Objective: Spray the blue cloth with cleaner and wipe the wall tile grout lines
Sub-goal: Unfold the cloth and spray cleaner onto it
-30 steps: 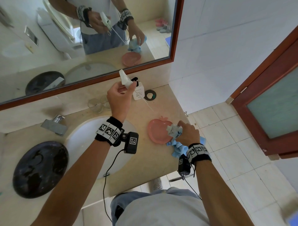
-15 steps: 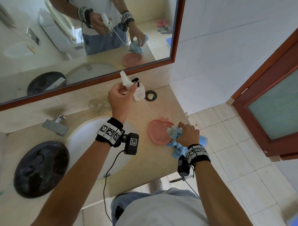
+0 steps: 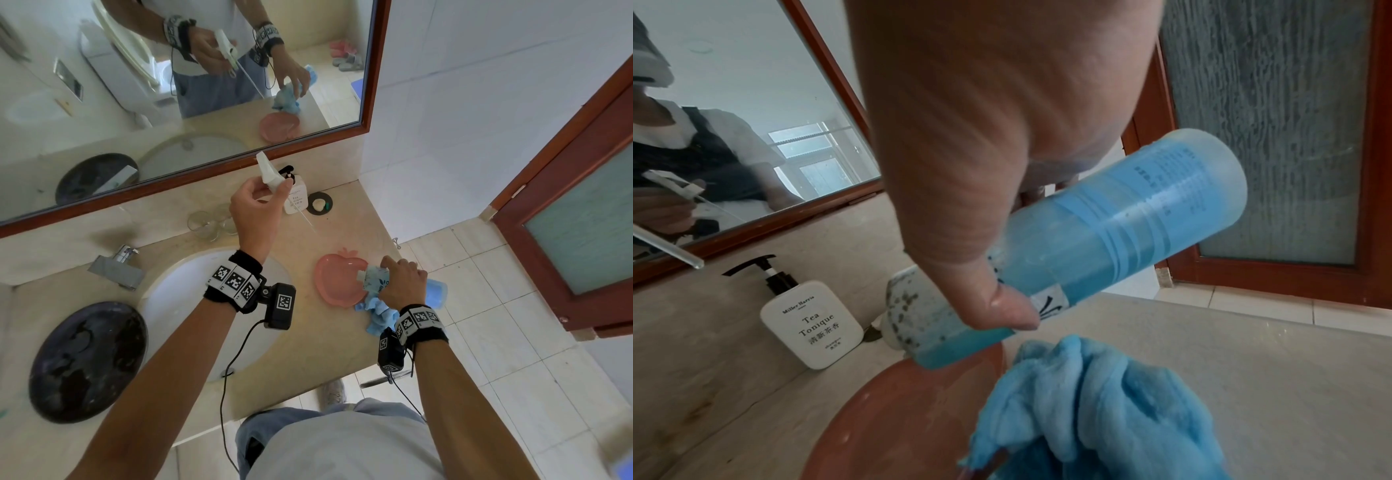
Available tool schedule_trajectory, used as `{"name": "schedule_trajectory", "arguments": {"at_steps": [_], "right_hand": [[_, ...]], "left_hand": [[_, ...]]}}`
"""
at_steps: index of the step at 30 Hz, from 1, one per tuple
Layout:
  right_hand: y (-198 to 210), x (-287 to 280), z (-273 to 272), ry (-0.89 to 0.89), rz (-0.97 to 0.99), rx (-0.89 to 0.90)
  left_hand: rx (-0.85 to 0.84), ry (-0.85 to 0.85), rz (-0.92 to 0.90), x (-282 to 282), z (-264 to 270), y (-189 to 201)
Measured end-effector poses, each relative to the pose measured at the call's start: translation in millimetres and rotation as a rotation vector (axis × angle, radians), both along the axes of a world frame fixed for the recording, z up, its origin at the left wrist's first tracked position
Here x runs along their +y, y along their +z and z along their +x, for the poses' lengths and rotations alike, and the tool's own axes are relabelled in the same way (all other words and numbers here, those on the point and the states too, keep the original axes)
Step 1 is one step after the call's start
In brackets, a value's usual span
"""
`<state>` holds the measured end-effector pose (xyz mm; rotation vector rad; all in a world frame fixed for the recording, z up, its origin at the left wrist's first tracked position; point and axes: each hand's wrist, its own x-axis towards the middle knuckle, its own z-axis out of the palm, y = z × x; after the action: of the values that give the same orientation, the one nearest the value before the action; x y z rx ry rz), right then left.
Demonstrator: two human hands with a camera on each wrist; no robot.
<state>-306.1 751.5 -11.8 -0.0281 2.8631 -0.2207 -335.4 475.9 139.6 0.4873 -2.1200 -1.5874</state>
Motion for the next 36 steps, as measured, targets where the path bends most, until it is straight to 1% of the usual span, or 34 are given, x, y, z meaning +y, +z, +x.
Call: {"name": "schedule_trajectory", "arguments": {"at_steps": [7,11,15,20,26,32,36], "right_hand": [[2.8,-3.1,0.3,-0.008,0.006,0.022],[3.0,-2.9,-0.1,-0.028,-0.022,0.021],[3.0,-2.5,-0.1,-0.091,-0.135,0.007],[8.1,-3.3,-3.5,-0.115,-0.295,-0.001],[21.8,-5.9,-14.5,-0.158,-0.438,0.074],[50.1,-26.1,-35.0,-0.116,-0.519,0.160],[65.0,-46.2,-46.5,-0.079,-0.611,0.204]], "left_hand": [[-0.014,-0.010,-0.010,-0.6,1.4,-1.7],[-0.020,-0.009,-0.002,-0.7,4.1,-1.8],[-0.025,-0.012,0.007,-0.4,5.1,-0.9],[-0.030,-0.023,0.009,0.4,5.9,0.4],[-0.050,-0.064,0.012,2.9,6.7,0.7],[-0.042,-0.094,0.072,15.8,2.9,12.8],[0.049,-0.069,0.136,17.8,1.2,28.9]]}}
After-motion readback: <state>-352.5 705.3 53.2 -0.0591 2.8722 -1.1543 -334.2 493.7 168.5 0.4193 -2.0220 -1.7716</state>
